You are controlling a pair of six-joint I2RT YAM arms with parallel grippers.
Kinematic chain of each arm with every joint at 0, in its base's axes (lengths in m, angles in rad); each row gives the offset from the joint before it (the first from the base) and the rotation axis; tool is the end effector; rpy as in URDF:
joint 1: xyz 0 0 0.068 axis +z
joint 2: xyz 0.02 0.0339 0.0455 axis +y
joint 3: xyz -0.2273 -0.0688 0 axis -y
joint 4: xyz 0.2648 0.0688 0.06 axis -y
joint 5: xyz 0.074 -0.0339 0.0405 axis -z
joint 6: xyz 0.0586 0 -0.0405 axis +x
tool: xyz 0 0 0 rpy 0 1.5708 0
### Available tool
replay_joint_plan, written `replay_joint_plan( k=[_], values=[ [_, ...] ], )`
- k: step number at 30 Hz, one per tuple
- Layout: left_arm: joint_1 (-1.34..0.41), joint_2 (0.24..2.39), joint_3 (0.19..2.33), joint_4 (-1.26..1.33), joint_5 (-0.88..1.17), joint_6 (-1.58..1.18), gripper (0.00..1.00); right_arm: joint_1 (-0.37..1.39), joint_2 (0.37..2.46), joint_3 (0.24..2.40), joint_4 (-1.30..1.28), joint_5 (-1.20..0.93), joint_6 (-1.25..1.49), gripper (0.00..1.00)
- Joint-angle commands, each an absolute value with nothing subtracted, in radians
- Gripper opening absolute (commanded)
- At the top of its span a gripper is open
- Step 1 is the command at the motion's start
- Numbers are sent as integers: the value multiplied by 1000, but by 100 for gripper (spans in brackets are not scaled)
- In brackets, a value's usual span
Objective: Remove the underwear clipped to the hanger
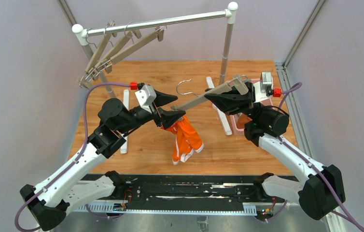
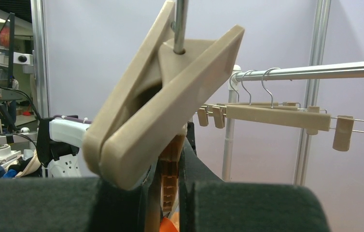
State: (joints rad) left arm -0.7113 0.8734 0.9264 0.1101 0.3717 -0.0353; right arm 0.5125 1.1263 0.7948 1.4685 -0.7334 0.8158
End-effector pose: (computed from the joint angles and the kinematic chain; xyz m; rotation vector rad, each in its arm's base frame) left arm 0.1847 -0.1873 0.3826 0.7798 1.2550 -0.8723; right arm 0.1913 0.1526 0.3959 -0.7116 0.5667 1.4033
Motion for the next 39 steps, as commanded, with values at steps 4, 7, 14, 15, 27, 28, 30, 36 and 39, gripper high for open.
replay_joint_plan(
  k=[4,7,14,15,27,28,30,36,39],
  values=[
    [-719,897,930,141,439,-38,46,528,1088,816,1519,-708,819,1],
    [-719,895,927,138,469,-32,23,528,1088,820,1519,-705,819,1],
    [-718,865,938,120,495,-11,0,528,1093,814,1519,-697,825,1],
    [-719,861,941,121,493,-7,7,527,1094,813,1520,-696,825,1],
    [-719,912,1005,214,547,-41,50,528,1098,827,1519,-712,843,1],
    [-719,925,1010,222,555,-48,50,528,1100,827,1520,-710,843,1],
    [-719,944,1020,228,573,-57,49,528,1100,827,1520,-709,842,1],
    [-719,988,1029,239,621,-83,41,528,1099,827,1519,-707,842,1],
    [-719,998,1036,242,638,-98,5,528,1098,824,1519,-704,841,1]
  ],
)
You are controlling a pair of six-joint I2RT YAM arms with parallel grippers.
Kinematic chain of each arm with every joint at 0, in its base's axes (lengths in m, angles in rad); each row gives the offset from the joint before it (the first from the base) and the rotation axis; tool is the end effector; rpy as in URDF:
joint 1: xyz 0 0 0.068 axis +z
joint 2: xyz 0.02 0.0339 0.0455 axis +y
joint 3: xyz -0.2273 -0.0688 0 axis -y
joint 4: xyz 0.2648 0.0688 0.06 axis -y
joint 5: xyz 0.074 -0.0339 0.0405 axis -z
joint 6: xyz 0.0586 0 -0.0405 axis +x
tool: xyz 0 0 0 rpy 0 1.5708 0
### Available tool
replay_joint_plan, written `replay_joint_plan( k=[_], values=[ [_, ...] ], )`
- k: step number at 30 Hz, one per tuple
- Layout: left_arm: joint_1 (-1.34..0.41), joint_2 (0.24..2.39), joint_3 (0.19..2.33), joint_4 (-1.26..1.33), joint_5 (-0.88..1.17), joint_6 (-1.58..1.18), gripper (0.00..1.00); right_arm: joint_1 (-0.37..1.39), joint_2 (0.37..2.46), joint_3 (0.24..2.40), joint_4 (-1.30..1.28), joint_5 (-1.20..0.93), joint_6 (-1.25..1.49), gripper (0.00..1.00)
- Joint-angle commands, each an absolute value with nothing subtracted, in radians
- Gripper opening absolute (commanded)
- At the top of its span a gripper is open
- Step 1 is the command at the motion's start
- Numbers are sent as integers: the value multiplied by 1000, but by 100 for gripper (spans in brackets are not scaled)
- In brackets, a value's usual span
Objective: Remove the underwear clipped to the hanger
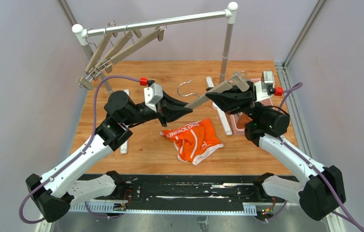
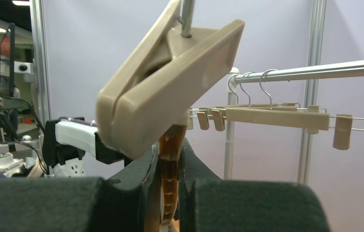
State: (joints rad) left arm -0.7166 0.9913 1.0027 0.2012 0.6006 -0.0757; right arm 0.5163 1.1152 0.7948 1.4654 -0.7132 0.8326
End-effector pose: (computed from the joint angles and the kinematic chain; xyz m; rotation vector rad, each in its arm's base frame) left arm 0.1888 -0.2084 0.3925 0.9392 1.1454 -1.0562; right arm 0.1890 0.1514 0.3989 -0.6893 0.5620 1.4194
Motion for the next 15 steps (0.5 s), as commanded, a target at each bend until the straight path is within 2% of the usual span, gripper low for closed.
replay_joint_plan(
  k=[1,5,6,8,10,11,15],
  values=[
    [-719,1002,1046,224,642,-101,1,528,1099,819,1518,-699,839,1],
    [-719,986,1076,165,636,-112,0,528,1091,799,1480,-676,817,2],
    [-719,979,1091,123,614,-104,0,528,1088,793,1466,-670,809,10],
    [-719,972,1141,-1,555,-72,0,528,1078,780,1415,-658,781,35],
    [-719,972,1198,-145,471,-40,0,528,1063,766,1346,-650,741,55],
    [-719,974,1239,-223,427,-21,0,528,1052,758,1295,-651,711,60],
    [-720,999,1374,-541,200,58,0,530,990,738,970,-648,537,64]
  ],
)
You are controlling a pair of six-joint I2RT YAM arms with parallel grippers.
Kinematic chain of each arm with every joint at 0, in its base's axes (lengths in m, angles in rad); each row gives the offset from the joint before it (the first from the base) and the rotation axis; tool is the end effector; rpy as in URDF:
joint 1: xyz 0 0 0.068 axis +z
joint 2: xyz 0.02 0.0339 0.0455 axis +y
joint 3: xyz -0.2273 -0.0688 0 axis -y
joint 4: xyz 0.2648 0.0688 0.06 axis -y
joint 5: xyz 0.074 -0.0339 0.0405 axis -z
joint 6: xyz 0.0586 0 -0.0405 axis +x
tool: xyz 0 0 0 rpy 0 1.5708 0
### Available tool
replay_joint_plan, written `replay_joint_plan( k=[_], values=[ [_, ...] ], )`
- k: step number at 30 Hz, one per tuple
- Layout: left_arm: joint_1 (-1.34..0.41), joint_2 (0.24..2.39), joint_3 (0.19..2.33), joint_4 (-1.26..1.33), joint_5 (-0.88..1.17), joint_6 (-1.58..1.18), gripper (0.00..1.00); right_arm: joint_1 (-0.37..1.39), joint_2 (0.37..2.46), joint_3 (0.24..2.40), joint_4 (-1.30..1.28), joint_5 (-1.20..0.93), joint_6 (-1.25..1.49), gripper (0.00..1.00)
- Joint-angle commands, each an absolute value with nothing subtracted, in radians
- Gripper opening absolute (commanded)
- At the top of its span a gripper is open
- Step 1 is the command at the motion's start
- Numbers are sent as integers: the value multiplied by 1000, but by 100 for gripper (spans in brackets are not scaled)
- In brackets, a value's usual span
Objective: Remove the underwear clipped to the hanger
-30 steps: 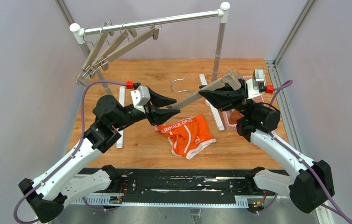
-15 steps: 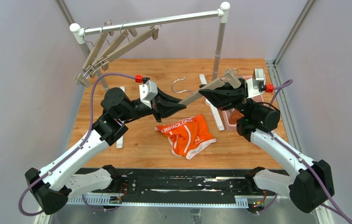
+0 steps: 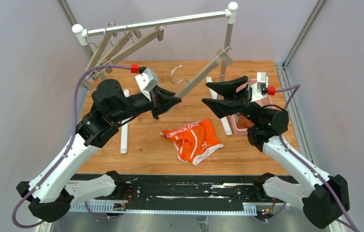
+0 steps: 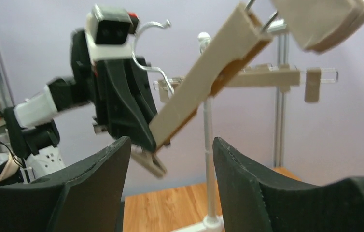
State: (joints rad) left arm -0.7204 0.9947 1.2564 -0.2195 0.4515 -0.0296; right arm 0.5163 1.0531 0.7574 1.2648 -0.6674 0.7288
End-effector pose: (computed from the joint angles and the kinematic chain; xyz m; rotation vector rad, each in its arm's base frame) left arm 0.1808 -0.1927 0.4359 0.8826 1.3456 -0.9323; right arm 0.1962 0.1531 0.3902 -0.6326 0.7005 1.3602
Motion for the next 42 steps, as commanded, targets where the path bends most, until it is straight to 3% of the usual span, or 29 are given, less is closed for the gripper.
replay_joint_plan(
  k=[1,6,10,19,30,34,36,39,40,42],
  values=[
    [-719,1008,1402,-603,151,72,0,535,966,736,847,-626,477,65],
    [-719,1074,1503,-841,-18,103,0,684,895,791,193,-340,74,66],
    [-708,1140,1546,-913,-105,104,0,787,950,786,-29,-191,-5,66],
    [-613,1175,1574,-825,-38,59,0,900,1180,686,-1,-210,31,68],
    [-599,1294,1708,-818,-19,54,0,908,1489,748,23,-163,69,68],
    [-586,1326,1746,-824,-22,55,0,908,1543,742,46,-152,89,54],
    [-577,1345,1765,-822,-22,55,0,908,1559,745,41,-155,92,40],
    [-562,1377,1809,-829,-14,55,0,908,1563,749,21,-157,93,7],
    [-558,1390,1826,-837,-12,55,0,908,1552,748,14,-154,95,1],
    [-553,1409,1861,-855,-10,57,0,908,1509,732,3,-134,99,1]
  ],
)
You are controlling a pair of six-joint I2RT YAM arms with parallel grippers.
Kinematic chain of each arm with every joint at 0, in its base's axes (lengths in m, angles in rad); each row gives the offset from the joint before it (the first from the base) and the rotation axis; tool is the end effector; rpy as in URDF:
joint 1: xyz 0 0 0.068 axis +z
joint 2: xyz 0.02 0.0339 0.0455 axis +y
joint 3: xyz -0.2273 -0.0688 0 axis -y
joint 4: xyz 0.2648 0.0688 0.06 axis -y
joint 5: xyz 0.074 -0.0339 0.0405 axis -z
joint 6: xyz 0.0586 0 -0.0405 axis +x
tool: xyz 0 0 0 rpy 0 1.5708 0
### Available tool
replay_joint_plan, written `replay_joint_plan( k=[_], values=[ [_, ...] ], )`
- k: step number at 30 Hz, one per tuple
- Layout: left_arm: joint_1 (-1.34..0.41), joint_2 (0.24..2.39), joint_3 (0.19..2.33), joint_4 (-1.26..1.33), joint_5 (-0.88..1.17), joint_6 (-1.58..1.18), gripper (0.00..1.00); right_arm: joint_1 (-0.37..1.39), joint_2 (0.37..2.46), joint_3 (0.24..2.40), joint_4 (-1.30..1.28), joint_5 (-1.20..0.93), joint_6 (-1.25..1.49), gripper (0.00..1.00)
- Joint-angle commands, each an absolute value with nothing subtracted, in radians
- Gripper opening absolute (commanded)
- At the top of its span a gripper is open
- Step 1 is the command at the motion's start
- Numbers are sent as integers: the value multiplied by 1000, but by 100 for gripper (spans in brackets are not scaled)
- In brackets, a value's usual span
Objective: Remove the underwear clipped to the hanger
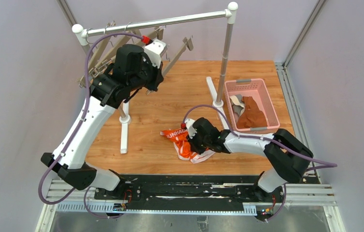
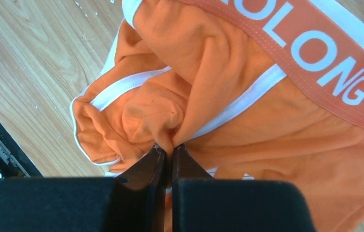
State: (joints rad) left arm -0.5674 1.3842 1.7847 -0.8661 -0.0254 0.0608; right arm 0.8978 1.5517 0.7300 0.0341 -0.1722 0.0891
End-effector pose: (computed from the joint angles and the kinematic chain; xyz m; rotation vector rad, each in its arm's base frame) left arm 0.2679 -0.1690 0.4358 0.6177 1.9534 -0.2914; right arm 0.1996 0.2665 0.0943 -1.0432 2.2161 0.6648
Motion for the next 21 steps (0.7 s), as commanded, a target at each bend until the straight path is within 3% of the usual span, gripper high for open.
replay_joint_plan(
  k=[1,13,21],
  values=[
    [-552,1417,1872,-857,-9,57,0,909,1477,723,-4,-115,103,1],
    [-529,1448,1995,-858,0,60,0,889,895,786,-239,365,4,1],
    [-526,1422,2013,-862,7,69,0,699,758,875,-203,528,-99,1]
  ],
)
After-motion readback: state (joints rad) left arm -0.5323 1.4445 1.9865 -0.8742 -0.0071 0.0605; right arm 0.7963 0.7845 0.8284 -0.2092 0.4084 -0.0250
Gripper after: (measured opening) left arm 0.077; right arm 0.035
